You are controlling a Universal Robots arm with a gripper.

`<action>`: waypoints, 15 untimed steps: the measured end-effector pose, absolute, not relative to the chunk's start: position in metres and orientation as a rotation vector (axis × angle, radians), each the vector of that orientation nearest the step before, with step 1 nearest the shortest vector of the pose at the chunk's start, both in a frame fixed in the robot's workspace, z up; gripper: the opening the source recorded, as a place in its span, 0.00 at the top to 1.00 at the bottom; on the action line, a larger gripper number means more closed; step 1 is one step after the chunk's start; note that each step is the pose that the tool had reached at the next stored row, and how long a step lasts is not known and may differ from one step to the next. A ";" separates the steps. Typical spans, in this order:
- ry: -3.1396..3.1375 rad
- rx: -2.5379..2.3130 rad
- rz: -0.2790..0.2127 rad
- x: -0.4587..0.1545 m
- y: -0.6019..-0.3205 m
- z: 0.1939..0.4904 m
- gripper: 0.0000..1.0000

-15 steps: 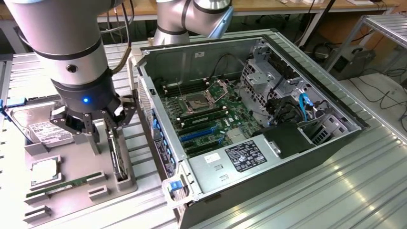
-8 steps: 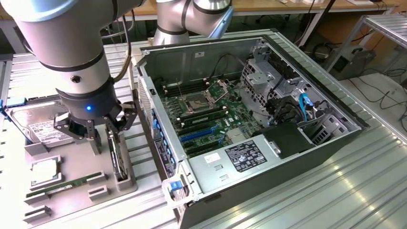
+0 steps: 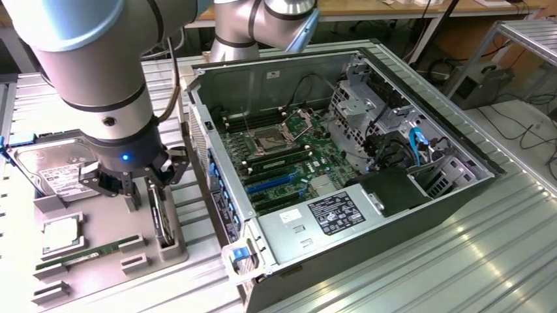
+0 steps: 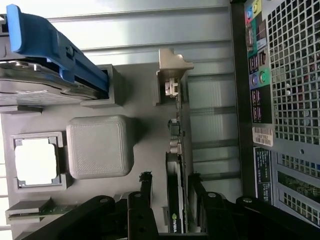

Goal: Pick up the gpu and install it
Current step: 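Pick up the gpu and move the gpu toward the slot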

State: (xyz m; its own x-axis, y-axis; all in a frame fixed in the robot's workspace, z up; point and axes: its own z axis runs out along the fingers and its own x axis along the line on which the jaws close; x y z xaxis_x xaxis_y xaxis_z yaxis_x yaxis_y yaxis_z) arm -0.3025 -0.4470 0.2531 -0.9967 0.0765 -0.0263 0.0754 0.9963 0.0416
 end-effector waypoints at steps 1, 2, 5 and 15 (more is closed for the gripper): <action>3.111 0.118 0.063 -0.302 -0.447 0.251 0.58; 3.110 0.118 0.063 -0.302 -0.448 0.249 0.58; 3.110 0.118 0.064 -0.301 -0.448 0.246 0.58; 3.110 0.118 0.065 -0.300 -0.450 0.243 0.58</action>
State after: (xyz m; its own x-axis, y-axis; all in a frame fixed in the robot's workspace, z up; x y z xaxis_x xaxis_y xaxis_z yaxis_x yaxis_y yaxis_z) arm -0.3000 -0.4496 0.2429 -0.9967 0.0765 -0.0275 0.0753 0.9962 0.0427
